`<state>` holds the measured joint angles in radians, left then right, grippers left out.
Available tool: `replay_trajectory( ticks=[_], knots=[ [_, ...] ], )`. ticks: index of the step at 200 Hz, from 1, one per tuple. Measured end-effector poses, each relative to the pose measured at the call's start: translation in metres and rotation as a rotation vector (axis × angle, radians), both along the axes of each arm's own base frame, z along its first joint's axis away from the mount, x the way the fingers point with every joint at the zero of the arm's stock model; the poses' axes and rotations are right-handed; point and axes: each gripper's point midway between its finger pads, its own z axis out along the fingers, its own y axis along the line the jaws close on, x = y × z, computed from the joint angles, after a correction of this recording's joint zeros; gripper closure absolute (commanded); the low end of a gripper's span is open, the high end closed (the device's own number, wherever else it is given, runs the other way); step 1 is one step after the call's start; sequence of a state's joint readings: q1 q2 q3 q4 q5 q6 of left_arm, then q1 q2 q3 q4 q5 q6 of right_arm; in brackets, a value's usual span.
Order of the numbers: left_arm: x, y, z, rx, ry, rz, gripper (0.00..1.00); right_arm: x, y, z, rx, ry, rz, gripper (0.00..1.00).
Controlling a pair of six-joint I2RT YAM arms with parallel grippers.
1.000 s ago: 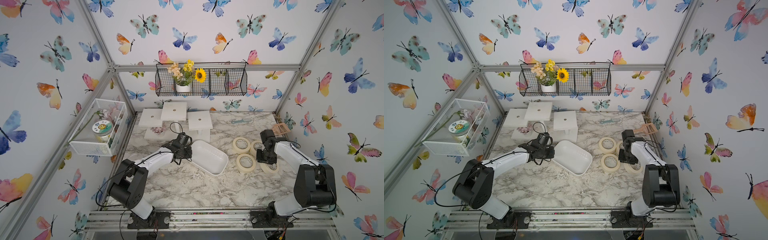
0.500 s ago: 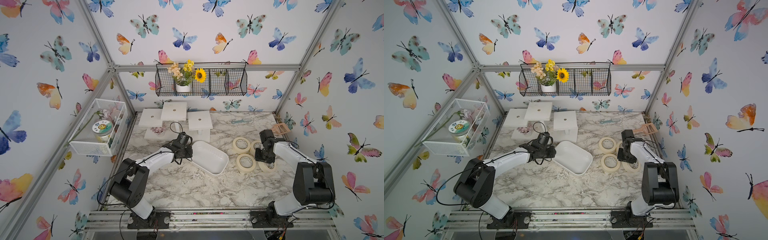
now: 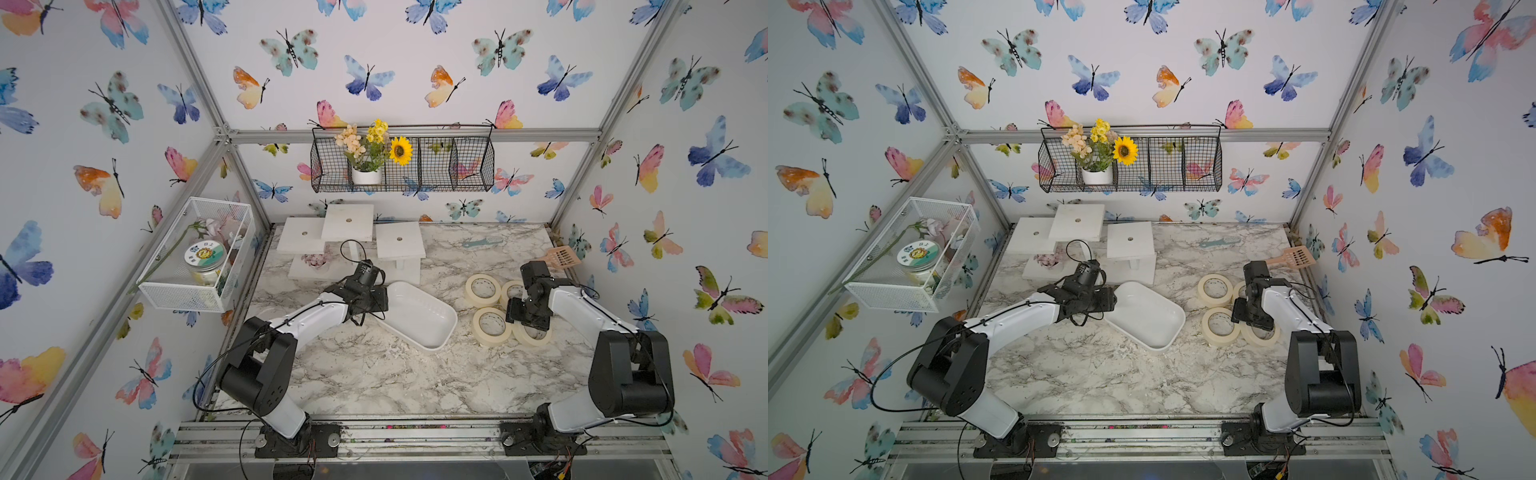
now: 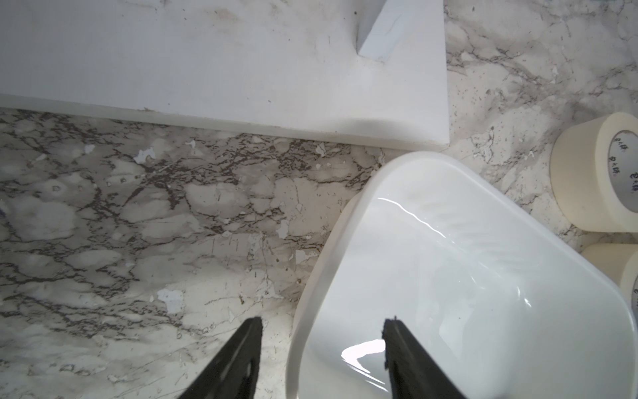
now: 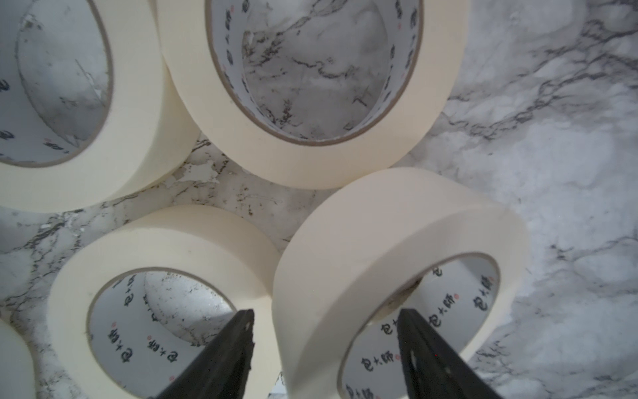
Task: Take out the art tape in the storage box
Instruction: Place the storage box at the center of the board.
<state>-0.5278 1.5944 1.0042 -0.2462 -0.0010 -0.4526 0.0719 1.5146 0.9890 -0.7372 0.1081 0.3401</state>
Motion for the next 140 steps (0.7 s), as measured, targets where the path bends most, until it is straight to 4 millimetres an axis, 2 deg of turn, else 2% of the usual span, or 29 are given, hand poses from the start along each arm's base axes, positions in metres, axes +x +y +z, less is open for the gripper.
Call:
replay_trajectory(
  ticks=[20, 37, 44, 68, 90, 111, 118, 133, 140],
  knots=[
    [0.001, 0.001, 0.011, -0.01, -0.026, 0.004, 0.38, 0.004, 0.0, 0.009, 0.003, -0.028, 0.0, 0.36],
    [0.002, 0.004, 0.025, -0.015, -0.064, 0.016, 0.38, 0.003, 0.001, 0.007, 0.004, -0.02, 0.001, 0.62],
    [0.003, 0.005, 0.033, -0.019, -0.084, 0.021, 0.38, 0.002, 0.001, 0.004, 0.005, -0.013, -0.003, 0.69],
    [0.006, 0.007, 0.053, -0.029, -0.133, 0.031, 0.38, -0.005, 0.001, -0.008, 0.009, 0.024, -0.016, 0.73],
    [0.006, 0.009, 0.062, -0.031, -0.156, 0.035, 0.38, -0.011, 0.0, -0.019, 0.004, 0.059, -0.025, 0.82],
    [0.004, 0.011, 0.062, -0.023, -0.154, 0.036, 0.38, -0.013, 0.0, -0.023, 0.004, 0.065, -0.032, 0.79],
    [0.003, 0.012, 0.062, -0.02, -0.151, 0.036, 0.37, -0.013, 0.0, -0.023, 0.005, 0.064, -0.032, 0.75],
    [0.002, 0.013, 0.063, -0.014, -0.153, 0.039, 0.33, -0.012, 0.0, -0.024, 0.006, 0.062, -0.035, 0.49],
    [0.002, 0.015, 0.065, -0.009, -0.157, 0.043, 0.27, -0.014, 0.0, -0.023, 0.007, 0.065, -0.037, 0.36]
  ],
)
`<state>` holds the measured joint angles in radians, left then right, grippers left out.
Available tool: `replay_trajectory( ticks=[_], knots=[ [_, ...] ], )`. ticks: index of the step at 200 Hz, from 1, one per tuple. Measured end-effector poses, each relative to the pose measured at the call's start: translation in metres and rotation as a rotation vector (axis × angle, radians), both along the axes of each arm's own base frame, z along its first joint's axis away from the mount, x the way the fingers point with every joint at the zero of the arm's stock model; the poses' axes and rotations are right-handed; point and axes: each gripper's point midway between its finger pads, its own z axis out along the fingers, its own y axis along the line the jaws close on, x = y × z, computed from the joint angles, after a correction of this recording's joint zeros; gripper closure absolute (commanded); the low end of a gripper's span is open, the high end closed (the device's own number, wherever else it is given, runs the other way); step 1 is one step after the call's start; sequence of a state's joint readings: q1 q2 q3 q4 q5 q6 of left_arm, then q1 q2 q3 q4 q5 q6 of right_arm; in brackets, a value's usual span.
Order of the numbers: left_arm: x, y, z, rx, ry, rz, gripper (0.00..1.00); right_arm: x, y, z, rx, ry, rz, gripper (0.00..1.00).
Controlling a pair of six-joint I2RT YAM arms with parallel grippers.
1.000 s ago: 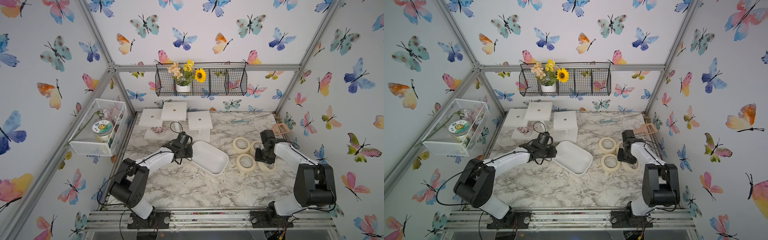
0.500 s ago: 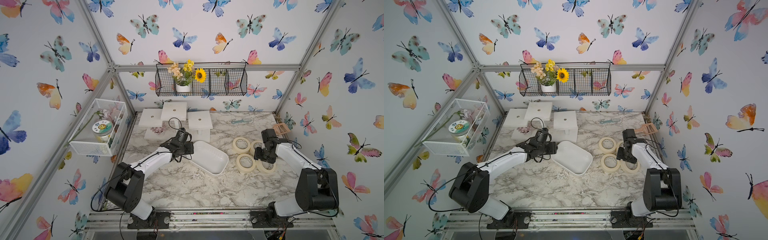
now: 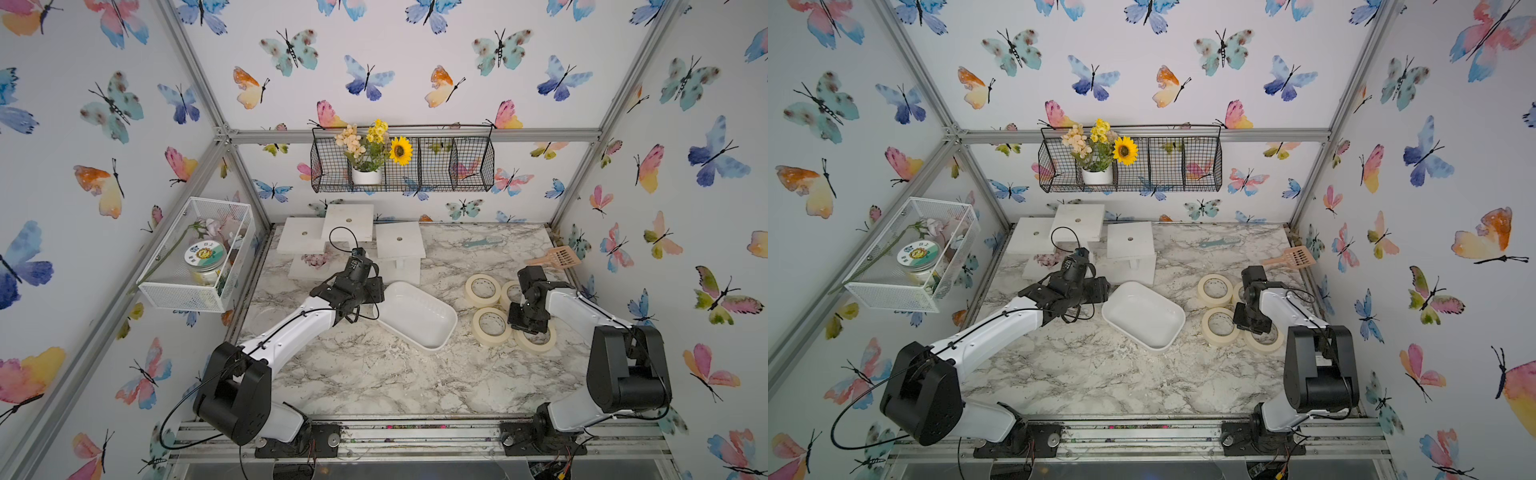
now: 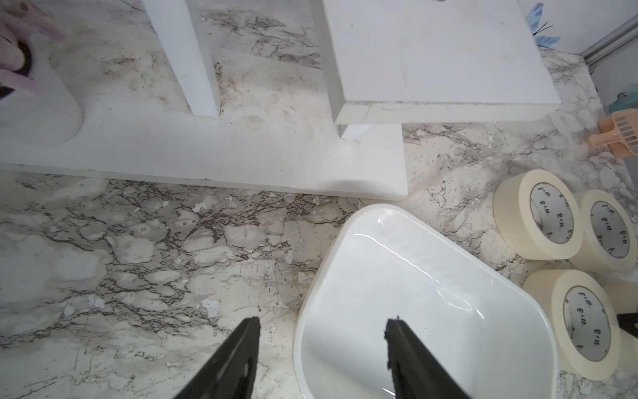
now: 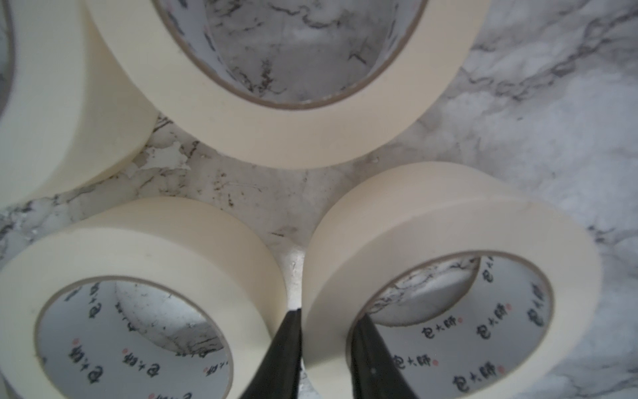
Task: Take out the art tape in the storage box
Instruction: Place the storage box at the center of the board, then reset both arms
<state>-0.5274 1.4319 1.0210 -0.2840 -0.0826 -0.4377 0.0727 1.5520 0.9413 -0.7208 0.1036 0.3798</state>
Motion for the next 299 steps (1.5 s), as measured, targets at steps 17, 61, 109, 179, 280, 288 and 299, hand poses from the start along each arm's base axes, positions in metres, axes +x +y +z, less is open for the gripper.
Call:
replay_trajectory(
  ticks=[17, 61, 109, 179, 280, 288, 299],
  knots=[
    [-0.001, 0.004, 0.005, 0.01, -0.013, 0.012, 0.02, -0.001, -0.002, 0.006, -0.003, -0.012, -0.006, 0.05],
    [-0.003, 0.038, 0.041, 0.048, -0.151, 0.141, 0.01, 0.033, -0.011, 0.086, -0.054, -0.315, -0.017, 0.01],
    [-0.007, 0.138, 0.048, 0.147, -0.335, 0.464, 0.01, 0.072, -0.036, 0.116, -0.194, -0.641, -0.075, 0.01],
    [-0.022, 0.197, -0.037, 0.49, -0.396, 0.525, 0.01, 0.097, -0.049, 0.065, -0.363, -0.817, 0.001, 0.01],
    [-0.006, 0.221, -0.046, 0.38, -0.552, 0.5, 0.01, 0.116, -0.043, 0.088, -0.4, -0.979, 0.08, 0.01],
    [-0.005, 0.221, -0.05, 0.365, -0.539, 0.481, 0.01, 0.115, -0.041, 0.086, -0.393, -0.984, 0.089, 0.01],
    [-0.004, 0.223, -0.048, 0.338, -0.555, 0.477, 0.01, 0.109, -0.038, 0.08, -0.383, -0.995, 0.108, 0.01]
  ],
)
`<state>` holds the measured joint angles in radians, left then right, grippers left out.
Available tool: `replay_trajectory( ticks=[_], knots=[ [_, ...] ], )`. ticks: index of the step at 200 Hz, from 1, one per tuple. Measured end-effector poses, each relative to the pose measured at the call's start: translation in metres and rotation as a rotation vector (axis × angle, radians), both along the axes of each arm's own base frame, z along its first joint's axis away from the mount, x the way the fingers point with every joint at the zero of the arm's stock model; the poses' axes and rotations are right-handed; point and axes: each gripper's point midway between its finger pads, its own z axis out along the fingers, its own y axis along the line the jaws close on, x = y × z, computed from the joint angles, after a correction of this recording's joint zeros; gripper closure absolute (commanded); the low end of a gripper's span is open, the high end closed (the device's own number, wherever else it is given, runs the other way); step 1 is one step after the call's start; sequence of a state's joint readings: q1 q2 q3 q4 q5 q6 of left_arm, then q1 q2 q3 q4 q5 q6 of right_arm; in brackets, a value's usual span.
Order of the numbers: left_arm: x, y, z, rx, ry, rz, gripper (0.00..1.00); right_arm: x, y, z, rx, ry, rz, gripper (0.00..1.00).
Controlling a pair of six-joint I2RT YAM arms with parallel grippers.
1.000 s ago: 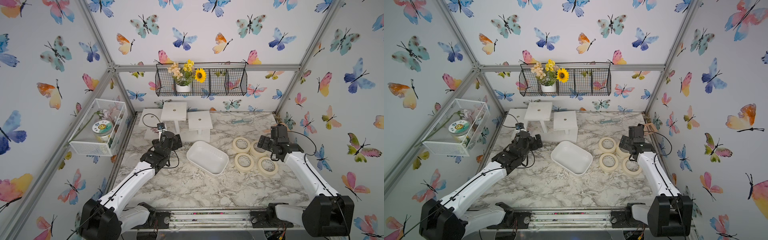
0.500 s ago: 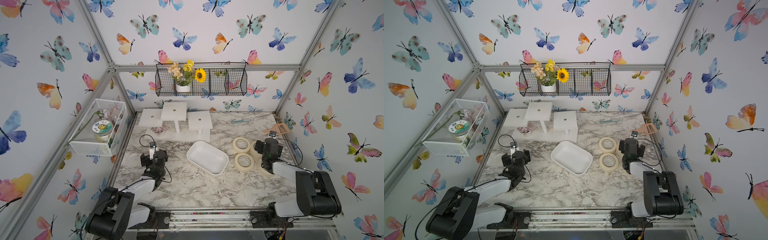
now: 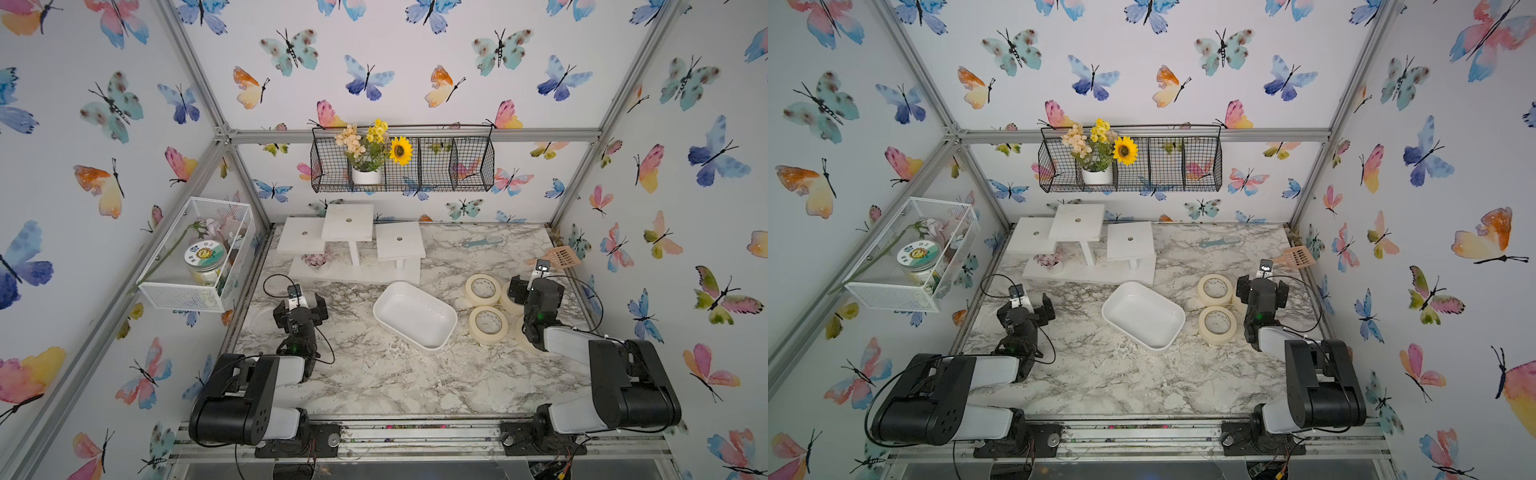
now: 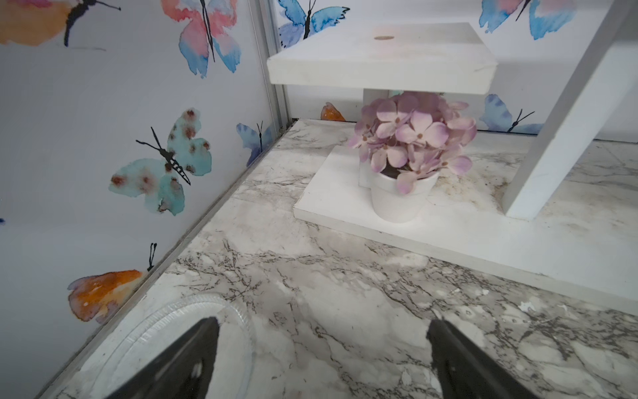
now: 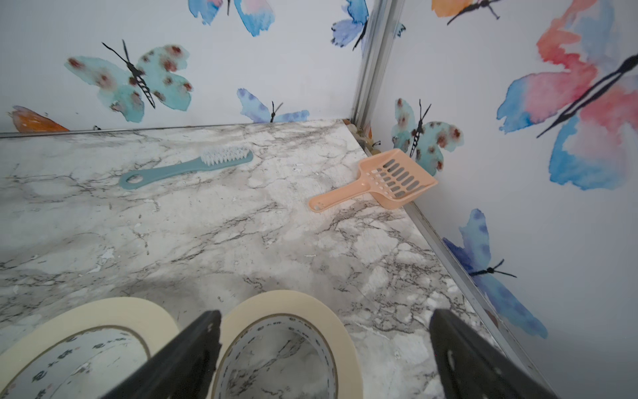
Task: Take out the art tape in the storage box
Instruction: Reset both arms
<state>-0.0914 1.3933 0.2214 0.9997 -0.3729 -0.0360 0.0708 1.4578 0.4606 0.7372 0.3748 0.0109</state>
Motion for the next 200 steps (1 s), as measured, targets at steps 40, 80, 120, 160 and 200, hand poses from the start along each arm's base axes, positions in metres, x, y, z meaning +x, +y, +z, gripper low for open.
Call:
replay_trajectory(
  ticks=[40, 80, 120, 160, 200],
  knots=[
    [-0.002, -0.004, -0.001, -0.028, -0.028, -0.048, 0.01, -0.018, 0.014, -0.028, 0.052, 0.024, 0.079, 0.01],
    [0.0, -0.009, 0.001, -0.036, -0.035, -0.075, 0.01, -0.031, 0.04, -0.05, 0.088, -0.016, 0.241, 0.01],
    [0.0, -0.01, 0.001, -0.037, -0.035, -0.079, 0.01, -0.026, 0.047, -0.034, 0.091, -0.084, 0.282, 0.01],
    [0.0, -0.01, 0.001, -0.037, -0.035, -0.08, 0.01, -0.017, 0.048, -0.022, 0.089, -0.12, 0.286, 0.01],
    [0.0, -0.01, 0.001, -0.037, -0.035, -0.08, 0.01, -0.018, 0.048, -0.024, 0.09, -0.11, 0.286, 0.01]
  ],
)
